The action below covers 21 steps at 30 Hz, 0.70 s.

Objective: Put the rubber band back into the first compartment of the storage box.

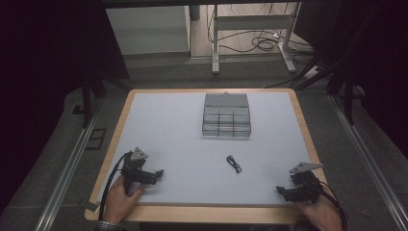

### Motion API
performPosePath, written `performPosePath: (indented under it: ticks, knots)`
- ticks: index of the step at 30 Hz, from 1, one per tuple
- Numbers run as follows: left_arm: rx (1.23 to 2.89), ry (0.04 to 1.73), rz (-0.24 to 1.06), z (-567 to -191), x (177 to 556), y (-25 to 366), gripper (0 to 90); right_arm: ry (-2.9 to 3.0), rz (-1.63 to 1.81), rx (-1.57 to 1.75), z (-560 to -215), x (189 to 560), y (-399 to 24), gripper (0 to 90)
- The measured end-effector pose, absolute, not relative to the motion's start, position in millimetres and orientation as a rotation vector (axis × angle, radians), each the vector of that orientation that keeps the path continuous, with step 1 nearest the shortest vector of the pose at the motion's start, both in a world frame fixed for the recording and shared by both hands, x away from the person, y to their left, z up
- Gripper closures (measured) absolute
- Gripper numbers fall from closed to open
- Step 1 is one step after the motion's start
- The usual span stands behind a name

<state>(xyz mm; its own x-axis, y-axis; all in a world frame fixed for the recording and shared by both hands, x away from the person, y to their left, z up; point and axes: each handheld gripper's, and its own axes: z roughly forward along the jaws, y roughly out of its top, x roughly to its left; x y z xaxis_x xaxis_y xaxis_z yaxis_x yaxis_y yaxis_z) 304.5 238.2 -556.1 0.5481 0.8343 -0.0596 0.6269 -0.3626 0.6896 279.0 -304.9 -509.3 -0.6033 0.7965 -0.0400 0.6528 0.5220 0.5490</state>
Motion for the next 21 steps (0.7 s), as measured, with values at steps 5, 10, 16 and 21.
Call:
performPosePath:
  ticks: [5, 10, 16, 21]
  knots:
    - [2.111, 1.172, 0.397, -556, 304, 238, 0.0, 2.491, 0.7, 1.209, -508, 280, -304, 28.4]
    - [2.112, 1.171, 0.396, -556, 304, 238, 0.0, 2.513, 0.688, 1.189, -506, 281, -300, 31.8]
    - [2.112, 1.171, 0.396, -556, 304, 238, 0.0, 2.545, 0.684, 1.178, -500, 281, -292, 31.8]
    - [2.112, 1.171, 0.396, -556, 304, 238, 0.0, 2.563, 0.681, 1.189, -495, 281, -288, 31.8]
